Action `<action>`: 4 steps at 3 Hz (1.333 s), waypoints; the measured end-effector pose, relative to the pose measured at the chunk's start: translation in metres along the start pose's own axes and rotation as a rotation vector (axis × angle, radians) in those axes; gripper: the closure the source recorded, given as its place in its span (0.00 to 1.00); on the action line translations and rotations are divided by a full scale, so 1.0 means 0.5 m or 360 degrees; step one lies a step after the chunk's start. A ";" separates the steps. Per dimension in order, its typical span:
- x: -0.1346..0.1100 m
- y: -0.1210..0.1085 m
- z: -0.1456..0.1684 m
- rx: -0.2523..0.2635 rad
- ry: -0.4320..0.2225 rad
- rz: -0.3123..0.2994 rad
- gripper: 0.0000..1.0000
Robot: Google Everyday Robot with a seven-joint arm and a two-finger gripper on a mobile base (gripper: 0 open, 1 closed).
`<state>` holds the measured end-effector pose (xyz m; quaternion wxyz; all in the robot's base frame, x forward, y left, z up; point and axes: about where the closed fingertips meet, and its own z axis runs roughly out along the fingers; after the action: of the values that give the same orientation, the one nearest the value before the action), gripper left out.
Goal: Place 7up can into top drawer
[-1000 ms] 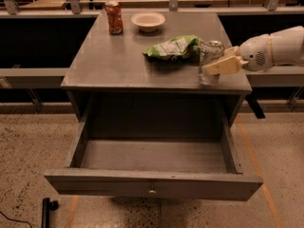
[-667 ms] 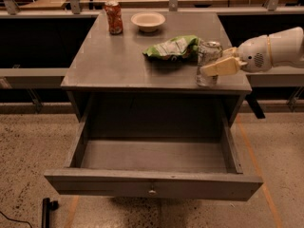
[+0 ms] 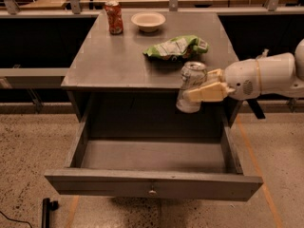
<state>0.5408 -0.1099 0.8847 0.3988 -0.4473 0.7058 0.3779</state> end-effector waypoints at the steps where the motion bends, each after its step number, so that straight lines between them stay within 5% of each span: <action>1: 0.020 0.053 0.055 -0.0089 -0.0010 -0.0152 1.00; 2: 0.066 0.061 0.131 -0.0070 0.0103 -0.0350 1.00; 3: 0.143 0.075 0.176 0.0038 0.0263 -0.0463 1.00; 4: 0.261 0.068 0.228 0.0147 0.0430 -0.0488 0.98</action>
Offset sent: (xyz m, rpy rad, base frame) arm -0.0122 0.0799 -0.1018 -0.2569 -0.2914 0.1664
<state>0.4979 -0.0407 0.7280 0.3735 -0.5772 0.6931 0.2166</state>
